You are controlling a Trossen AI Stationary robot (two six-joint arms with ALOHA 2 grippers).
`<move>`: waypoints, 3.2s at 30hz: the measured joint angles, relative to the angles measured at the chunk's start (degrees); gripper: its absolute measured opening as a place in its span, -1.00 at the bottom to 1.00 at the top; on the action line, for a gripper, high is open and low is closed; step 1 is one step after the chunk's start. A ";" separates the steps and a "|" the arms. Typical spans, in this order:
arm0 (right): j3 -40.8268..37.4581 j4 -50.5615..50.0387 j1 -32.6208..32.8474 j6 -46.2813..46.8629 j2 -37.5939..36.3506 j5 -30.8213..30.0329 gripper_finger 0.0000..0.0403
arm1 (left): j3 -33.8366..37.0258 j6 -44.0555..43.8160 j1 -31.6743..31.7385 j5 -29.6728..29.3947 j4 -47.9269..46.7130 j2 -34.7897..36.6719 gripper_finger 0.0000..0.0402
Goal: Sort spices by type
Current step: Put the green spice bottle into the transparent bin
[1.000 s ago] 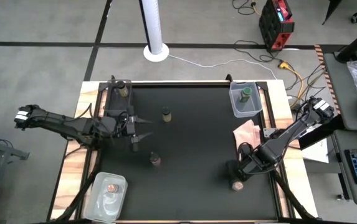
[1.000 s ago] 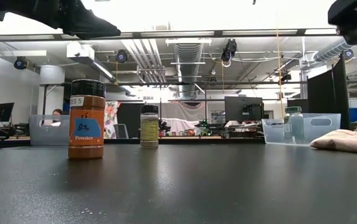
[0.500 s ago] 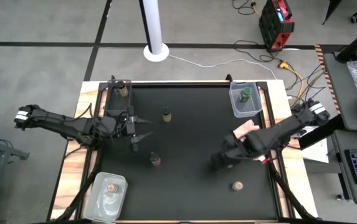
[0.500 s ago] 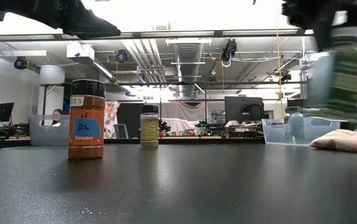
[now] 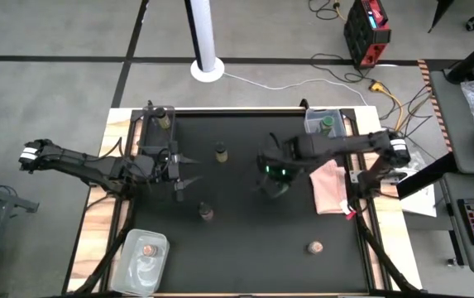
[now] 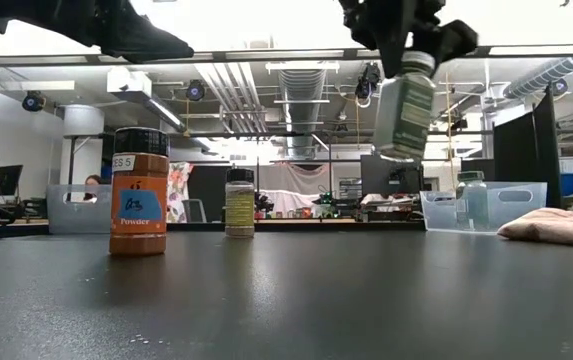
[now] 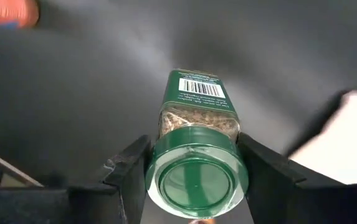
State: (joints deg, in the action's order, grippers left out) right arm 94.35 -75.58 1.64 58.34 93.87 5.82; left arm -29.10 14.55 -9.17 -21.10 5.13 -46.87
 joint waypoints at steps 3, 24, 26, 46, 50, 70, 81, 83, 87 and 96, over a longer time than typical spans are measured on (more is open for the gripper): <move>3.77 -4.03 -5.19 -5.60 0.28 -0.36 0.00 | 0.00 0.47 0.00 -0.67 0.00 0.00 -0.08; 5.84 -14.44 -42.81 -27.99 -4.87 -4.52 0.00 | 0.00 2.23 -0.01 -0.92 0.01 0.02 -0.08; 5.55 -14.43 -43.78 -29.15 -5.41 -4.48 0.00 | 0.00 2.05 0.00 -0.92 0.02 0.02 -0.08; -13.27 -12.61 -48.51 -28.18 -11.26 -12.45 0.00 | -0.02 1.90 0.00 -0.95 -0.02 0.02 -0.08; -15.94 -9.97 -49.10 -29.12 -11.26 -12.00 0.00 | -0.02 2.61 -0.01 -0.95 -0.02 0.02 -0.08; -24.78 1.28 -54.60 -35.52 -11.25 -1.69 0.00 | -0.11 4.94 -0.02 -0.95 0.85 0.04 -0.08; -28.77 6.03 -55.34 -36.71 -11.17 -0.78 0.00 | -0.13 4.98 0.00 -0.95 1.33 0.04 -0.08; -29.14 6.19 -55.48 -36.97 -11.17 -0.74 0.00 | -0.13 5.13 -0.01 -0.95 1.34 0.04 -0.08; -29.95 7.07 -55.79 -37.11 -11.17 -0.75 0.00 | -0.13 5.13 -0.01 -0.94 1.54 0.04 -0.08; -31.00 9.55 -55.85 -37.58 -11.19 -0.83 0.09 | -0.13 5.13 -0.01 -0.92 1.62 0.04 -0.08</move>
State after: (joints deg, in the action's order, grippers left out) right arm 63.35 -66.03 -54.22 20.75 82.67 4.99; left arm -29.23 19.68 -9.18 -22.02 6.74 -46.83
